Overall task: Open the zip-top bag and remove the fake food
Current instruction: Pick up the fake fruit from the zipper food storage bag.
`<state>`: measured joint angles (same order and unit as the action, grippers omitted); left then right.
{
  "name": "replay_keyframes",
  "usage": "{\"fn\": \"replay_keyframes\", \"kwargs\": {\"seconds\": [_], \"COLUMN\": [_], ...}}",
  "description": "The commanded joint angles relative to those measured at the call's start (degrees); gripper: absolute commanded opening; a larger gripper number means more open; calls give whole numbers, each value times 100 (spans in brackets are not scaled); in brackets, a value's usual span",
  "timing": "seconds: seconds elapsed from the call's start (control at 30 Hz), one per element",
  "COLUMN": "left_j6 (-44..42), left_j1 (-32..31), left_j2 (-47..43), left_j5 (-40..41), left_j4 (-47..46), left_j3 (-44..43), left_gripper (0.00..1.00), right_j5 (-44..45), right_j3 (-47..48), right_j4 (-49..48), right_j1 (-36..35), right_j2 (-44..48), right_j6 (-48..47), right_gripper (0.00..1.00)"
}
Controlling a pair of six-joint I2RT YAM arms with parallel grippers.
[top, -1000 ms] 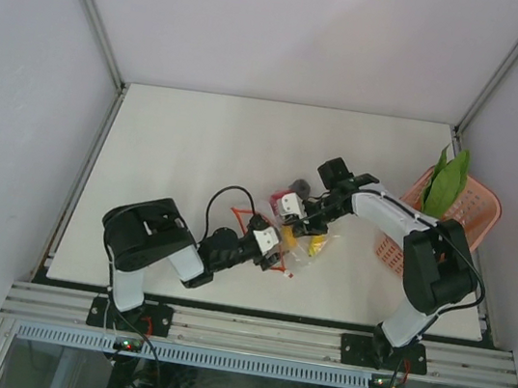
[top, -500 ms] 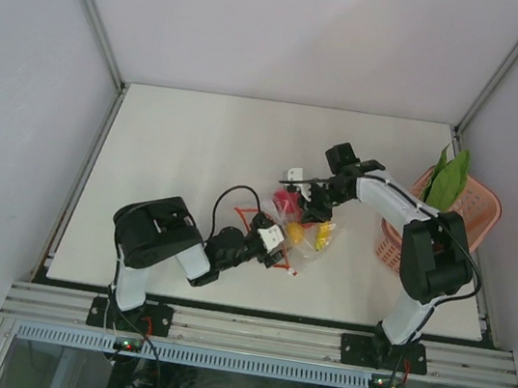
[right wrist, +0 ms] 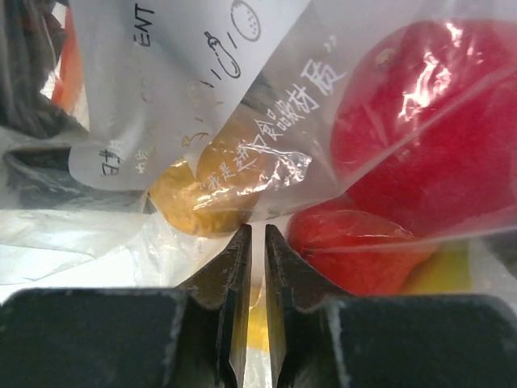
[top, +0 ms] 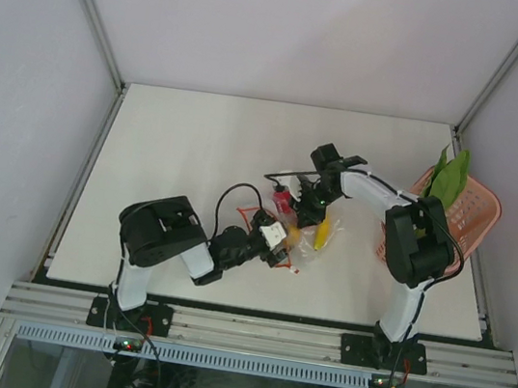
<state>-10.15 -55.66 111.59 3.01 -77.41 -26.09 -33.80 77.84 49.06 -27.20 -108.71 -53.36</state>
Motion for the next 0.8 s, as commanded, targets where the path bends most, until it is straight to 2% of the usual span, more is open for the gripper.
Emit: {"fn": "replay_keyframes", "kwargs": {"seconds": [0.0, 0.13, 0.47, 0.63, 0.77], "left_j6": [182, 289, 623, 826, 974], "left_j1": [-24, -15, -7, 24, 29], "left_j2": [102, 223, 359, 168, -174], "left_j5": [203, 240, 35, 37, 86], "left_j4": [-299, -294, -292, -292, -284], "left_j3": [-230, -300, -313, -132, 146], "left_gripper": [89, 87, 68, 35, 26], "right_j5": [-59, -125, -220, -174, -51], "right_j3": [228, 283, 381, 389, 390], "right_j4": [252, 324, 430, 399, 300], "right_j1": [-153, -187, -181, -154, -119], "right_j2": [-63, -128, -272, -263, -293], "right_j6": [142, 127, 217, 279, 439], "right_gripper": [10, 10, 10, 10, 9]}}
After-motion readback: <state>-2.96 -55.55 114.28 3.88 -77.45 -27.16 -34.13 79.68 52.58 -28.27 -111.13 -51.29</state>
